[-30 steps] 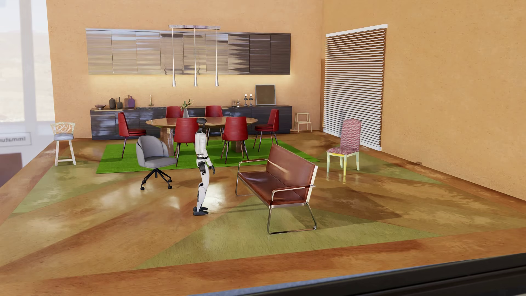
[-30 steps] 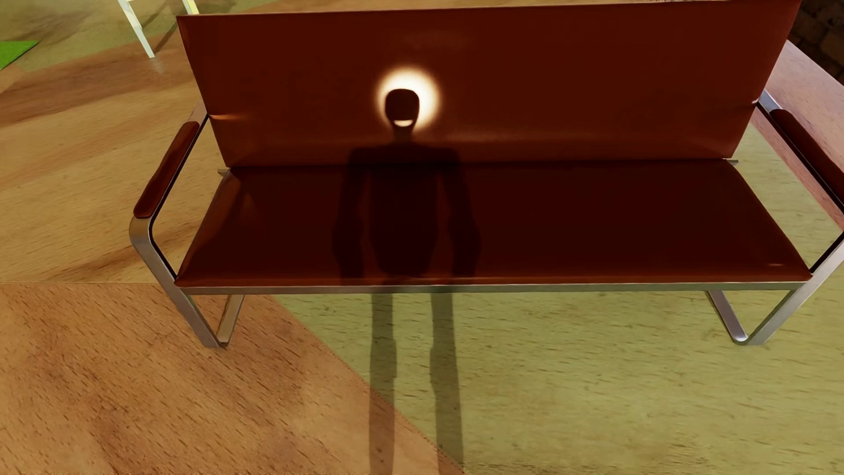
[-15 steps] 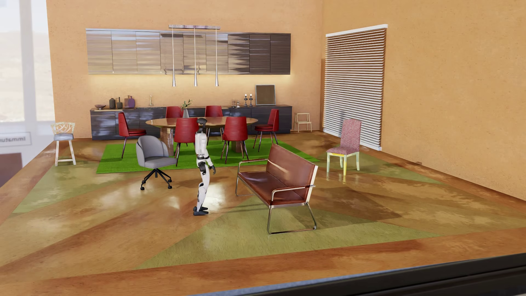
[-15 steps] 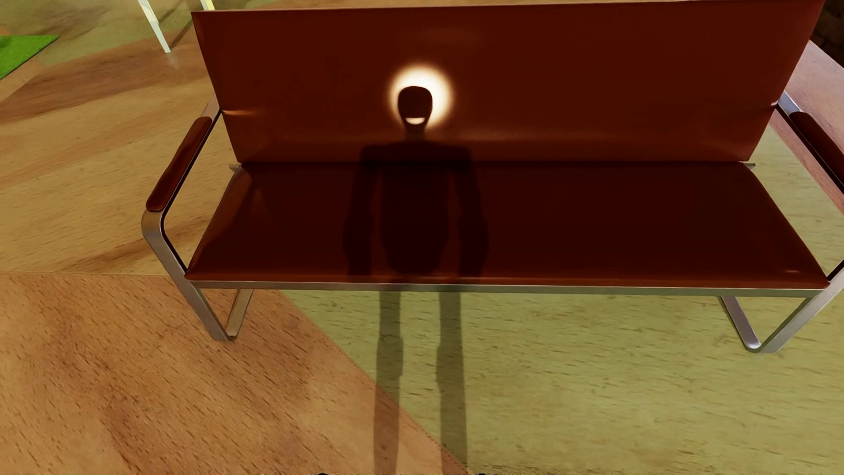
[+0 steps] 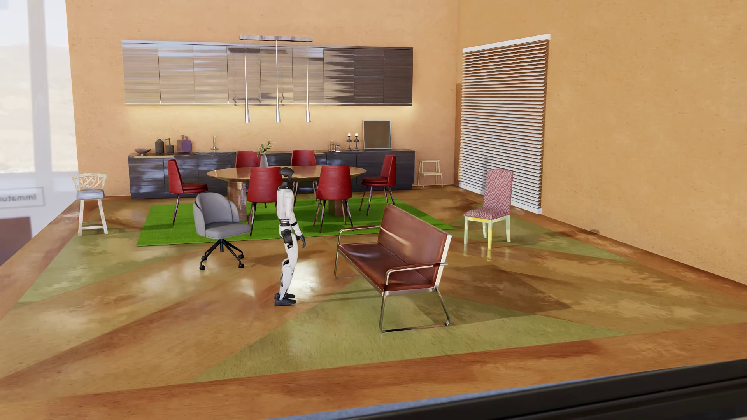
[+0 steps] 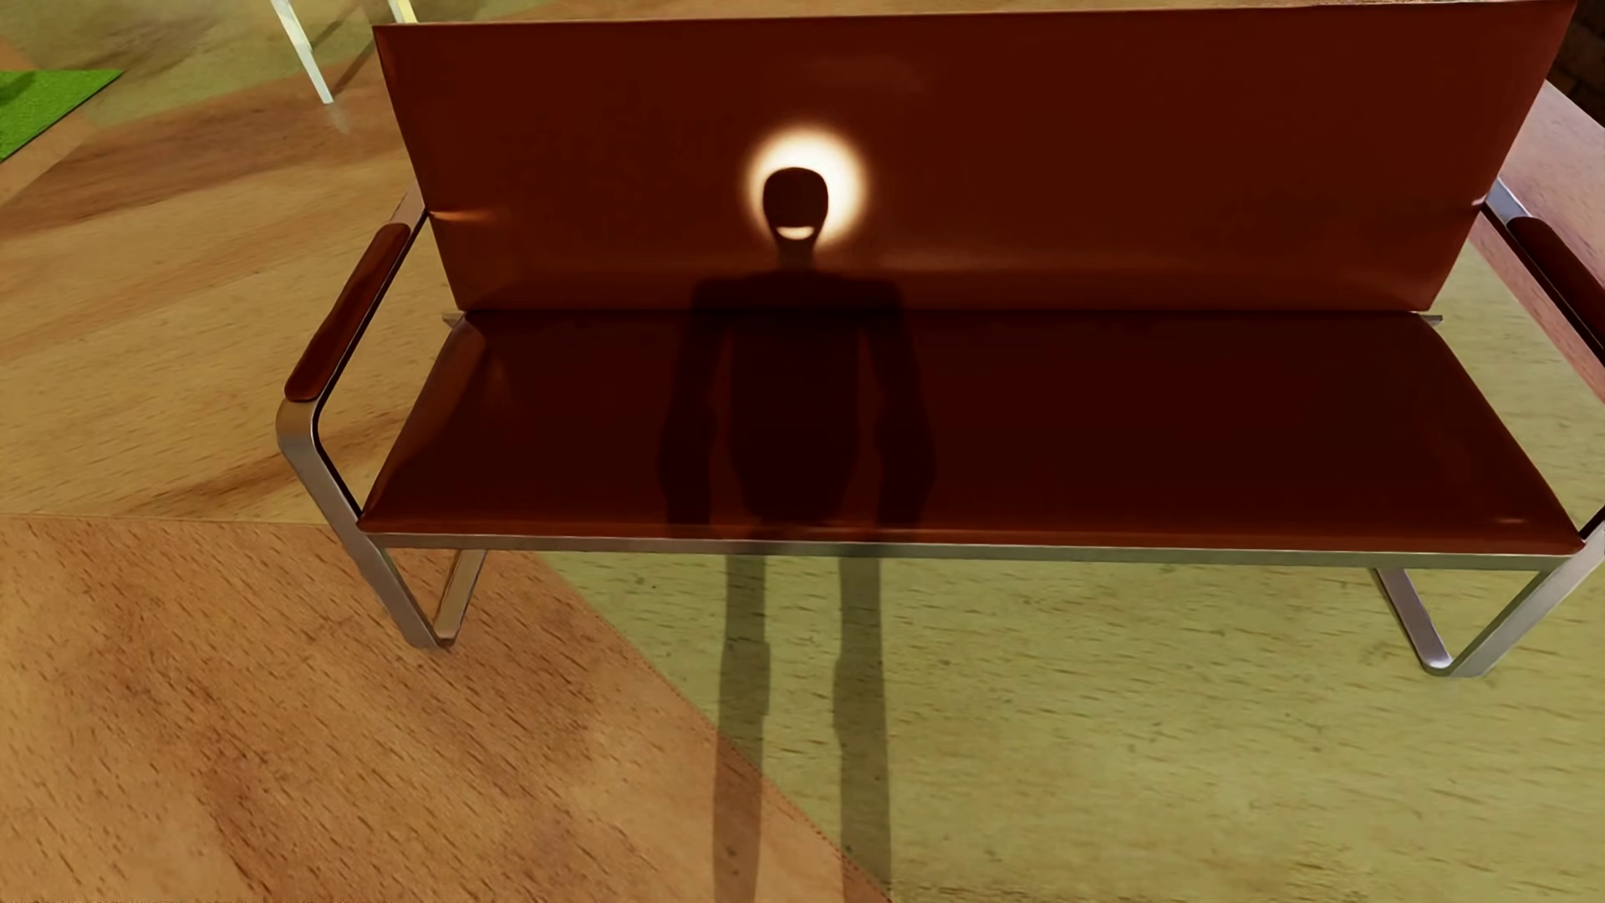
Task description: Move towards the bench
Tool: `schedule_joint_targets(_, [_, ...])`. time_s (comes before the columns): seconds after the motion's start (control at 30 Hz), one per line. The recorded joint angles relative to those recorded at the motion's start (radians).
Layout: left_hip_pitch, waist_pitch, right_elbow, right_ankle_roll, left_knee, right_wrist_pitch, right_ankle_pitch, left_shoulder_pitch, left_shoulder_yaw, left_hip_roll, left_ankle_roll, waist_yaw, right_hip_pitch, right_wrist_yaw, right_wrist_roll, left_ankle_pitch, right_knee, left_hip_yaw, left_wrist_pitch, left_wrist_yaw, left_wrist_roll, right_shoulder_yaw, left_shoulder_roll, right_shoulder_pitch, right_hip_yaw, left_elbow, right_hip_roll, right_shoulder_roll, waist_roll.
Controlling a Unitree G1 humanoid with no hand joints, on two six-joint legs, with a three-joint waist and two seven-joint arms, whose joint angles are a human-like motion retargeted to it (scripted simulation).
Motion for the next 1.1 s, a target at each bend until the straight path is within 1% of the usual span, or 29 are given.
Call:
schedule_joint_targets(0.5, [-0.005, -0.001, -0.007, 0.002, 0.004, 0.003, 0.001, 0.008, 0.01, -0.006, 0.002, 0.005, 0.0, -0.007, 0.017, 0.002, -0.003, -0.012, 0.006, 0.003, -0.015, 0.011, -0.002, -0.01, -0.012, -0.006, -0.005, -0.011, -0.001])
schedule_joint_targets(0.57, [-0.003, -0.002, -0.005, 0.004, 0.003, -0.006, 0.0, 0.015, 0.016, -0.008, 0.003, 0.006, 0.001, -0.007, 0.02, 0.001, -0.001, -0.011, 0.01, 0.003, -0.019, 0.006, -0.003, -0.009, -0.011, -0.015, -0.006, -0.017, 0.0])
schedule_joint_targets(0.63, [-0.002, -0.004, -0.006, 0.005, 0.003, 0.003, -0.002, 0.012, 0.022, -0.009, 0.004, 0.008, 0.002, -0.006, 0.02, -0.001, -0.001, -0.01, 0.011, 0.0, -0.022, 0.007, -0.004, -0.012, -0.01, -0.016, -0.008, -0.007, 0.001])
schedule_joint_targets(0.77, [0.002, -0.008, -0.003, 0.007, 0.002, 0.01, -0.003, 0.012, 0.032, -0.01, 0.005, 0.011, 0.007, -0.005, 0.024, -0.004, -0.003, -0.01, 0.011, 0.001, -0.016, 0.003, -0.005, -0.009, -0.009, -0.014, -0.008, 0.004, 0.003])
schedule_joint_targets(1.1, [0.015, -0.017, 0.003, 0.01, -0.018, 0.008, -0.002, 0.009, 0.055, -0.009, 0.01, 0.018, 0.013, -0.002, 0.019, -0.005, -0.014, -0.004, 0.01, -0.005, -0.004, 0.007, -0.013, -0.003, -0.001, -0.017, -0.008, 0.025, 0.005])
